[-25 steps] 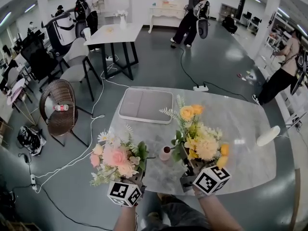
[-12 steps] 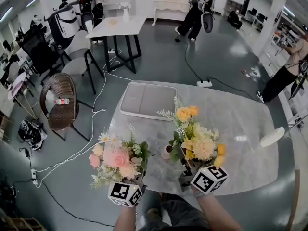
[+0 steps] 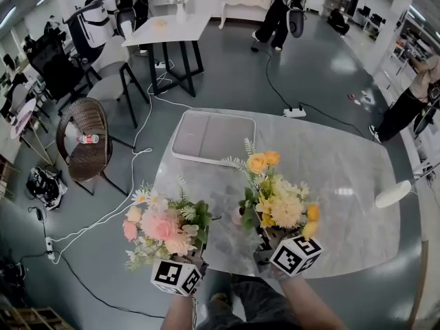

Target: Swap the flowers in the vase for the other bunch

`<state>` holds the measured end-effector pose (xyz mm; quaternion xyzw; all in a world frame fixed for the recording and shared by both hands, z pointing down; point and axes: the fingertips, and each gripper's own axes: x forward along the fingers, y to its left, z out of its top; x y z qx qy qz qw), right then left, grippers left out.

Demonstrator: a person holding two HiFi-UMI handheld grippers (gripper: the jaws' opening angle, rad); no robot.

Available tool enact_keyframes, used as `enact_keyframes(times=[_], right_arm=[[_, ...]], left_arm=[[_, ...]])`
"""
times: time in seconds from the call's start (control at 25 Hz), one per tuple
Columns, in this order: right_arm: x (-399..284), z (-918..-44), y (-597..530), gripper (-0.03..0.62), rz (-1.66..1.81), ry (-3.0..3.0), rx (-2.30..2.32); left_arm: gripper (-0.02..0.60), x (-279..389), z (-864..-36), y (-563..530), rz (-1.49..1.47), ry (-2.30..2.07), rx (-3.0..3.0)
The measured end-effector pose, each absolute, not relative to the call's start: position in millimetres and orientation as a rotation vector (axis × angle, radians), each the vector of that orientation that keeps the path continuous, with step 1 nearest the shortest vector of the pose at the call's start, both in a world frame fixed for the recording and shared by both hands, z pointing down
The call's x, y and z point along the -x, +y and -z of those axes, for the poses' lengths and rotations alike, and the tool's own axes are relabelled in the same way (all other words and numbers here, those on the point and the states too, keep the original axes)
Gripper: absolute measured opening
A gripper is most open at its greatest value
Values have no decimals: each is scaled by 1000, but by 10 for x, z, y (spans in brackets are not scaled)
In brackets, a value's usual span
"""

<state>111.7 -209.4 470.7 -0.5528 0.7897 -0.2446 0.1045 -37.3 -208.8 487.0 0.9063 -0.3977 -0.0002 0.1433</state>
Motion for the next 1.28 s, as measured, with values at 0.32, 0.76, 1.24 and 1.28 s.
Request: enact_keyframes(times=[0.32, 0.76, 1.24, 1.28], right_arm=[[-1031, -4750, -2122, 91, 714, 2360, 1622], [-1014, -4845, -2131, 94, 698, 2393, 1640], [-1020, -4758, -2073, 121, 601, 2494, 1638], [-1010, -4766, -2064, 129, 592, 2505, 1640]], left_arm=[[87, 383, -4908, -2105, 6, -1135, -2603], [87, 390, -4958, -2126, 9, -1137, -2584], [87, 315, -4931, -2128, 23, -1127, -2562], [87, 320, -4935, -2131, 25, -1126, -2559]])
